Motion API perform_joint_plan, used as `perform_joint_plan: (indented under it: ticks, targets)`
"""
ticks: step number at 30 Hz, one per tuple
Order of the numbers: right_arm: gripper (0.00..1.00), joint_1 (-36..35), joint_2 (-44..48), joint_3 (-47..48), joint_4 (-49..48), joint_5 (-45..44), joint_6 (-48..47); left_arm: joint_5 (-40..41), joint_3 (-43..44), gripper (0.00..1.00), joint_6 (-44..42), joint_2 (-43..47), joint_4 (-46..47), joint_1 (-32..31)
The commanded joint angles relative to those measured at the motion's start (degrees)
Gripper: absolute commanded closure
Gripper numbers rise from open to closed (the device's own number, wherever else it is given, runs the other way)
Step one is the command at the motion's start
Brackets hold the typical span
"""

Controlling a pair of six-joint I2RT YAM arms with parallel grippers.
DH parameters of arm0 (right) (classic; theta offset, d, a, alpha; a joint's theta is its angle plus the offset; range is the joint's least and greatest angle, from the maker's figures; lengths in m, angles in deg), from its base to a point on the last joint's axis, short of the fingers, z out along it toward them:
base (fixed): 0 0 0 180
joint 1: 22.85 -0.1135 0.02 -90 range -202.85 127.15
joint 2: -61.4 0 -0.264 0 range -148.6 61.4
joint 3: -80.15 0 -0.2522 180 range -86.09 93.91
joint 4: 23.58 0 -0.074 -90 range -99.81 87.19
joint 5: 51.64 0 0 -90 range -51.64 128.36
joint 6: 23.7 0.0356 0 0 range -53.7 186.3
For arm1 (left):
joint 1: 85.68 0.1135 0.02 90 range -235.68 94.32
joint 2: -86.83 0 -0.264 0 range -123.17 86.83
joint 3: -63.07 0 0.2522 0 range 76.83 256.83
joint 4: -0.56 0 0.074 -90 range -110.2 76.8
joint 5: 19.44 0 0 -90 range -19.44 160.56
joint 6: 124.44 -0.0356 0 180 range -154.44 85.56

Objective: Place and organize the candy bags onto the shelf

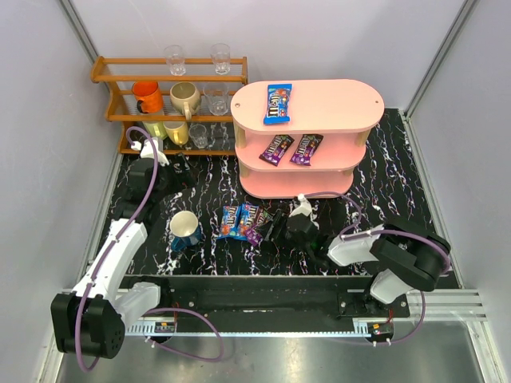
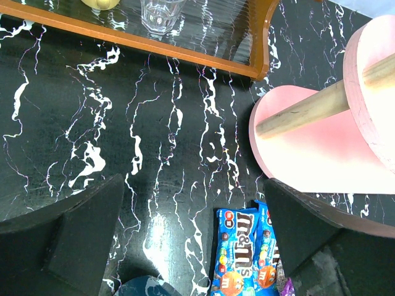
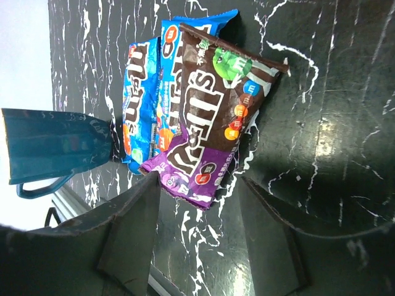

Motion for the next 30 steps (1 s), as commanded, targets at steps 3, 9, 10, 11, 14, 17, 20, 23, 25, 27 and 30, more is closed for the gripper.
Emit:
perform_joint_plan:
  ticks: [3, 9, 10, 11, 14, 17, 20, 23, 25, 27, 30]
  targets:
    - [0.57, -0.7, -5.2, 2.6, -7.3, 3.0, 2.5, -0.5, 2.4, 0.01, 0.0, 1.6, 2.5, 0.3]
    - [1.00, -0.6, 0.9, 1.8, -3.5, 1.2, -1.0, -0.6, 2.4, 0.01, 0.1, 1.5, 2.5, 0.3]
    - [1.00, -0.7, 2.7, 1.6, -0.5, -0.2, -3.5, -0.6, 2.6, 0.01, 0.0, 1.4, 2.5, 0.3]
    - [1.00, -0.8, 4.6, 1.4, 1.1, -1.0, -4.9, -0.6, 2.5, 0.01, 0.0, 1.3, 2.5, 0.3]
    - [1.00, -0.7, 13.5, 0.5, 8.1, -4.9, -9.1, -0.8, 2.3, 0.01, 0.2, 1.2, 2.6, 0.3]
    - [1.00, -0.6, 21.0, 0.5, 15.0, -7.7, -11.9, -0.9, 2.5, 0.01, 0.2, 1.1, 2.7, 0.3]
    - [0.65, -0.6, 23.7, 0.4, 17.6, -8.8, -11.3, -1.2, 2.3, 0.01, 0.2, 0.9, 2.9, 0.3]
    - [0.47, -0.7, 20.7, 0.4, 15.6, -8.0, -9.6, -1.3, 2.5, 0.01, 0.2, 0.6, 2.8, 0.2]
    - [0.46, -0.8, 16.0, 1.4, 12.6, -5.3, -8.5, -1.4, 2.4, 0.01, 0.2, 0.6, 2.7, 0.3]
    - [0.45, -0.7, 10.4, 2.6, 8.3, -3.5, -7.5, -1.4, 2.4, 0.01, 0.2, 0.6, 2.8, 0.3]
    - [0.45, -0.9, 3.8, 5.5, 6.7, -1.4, -4.9, -1.4, 2.6, 0.01, 0.2, 0.6, 2.8, 0.2]
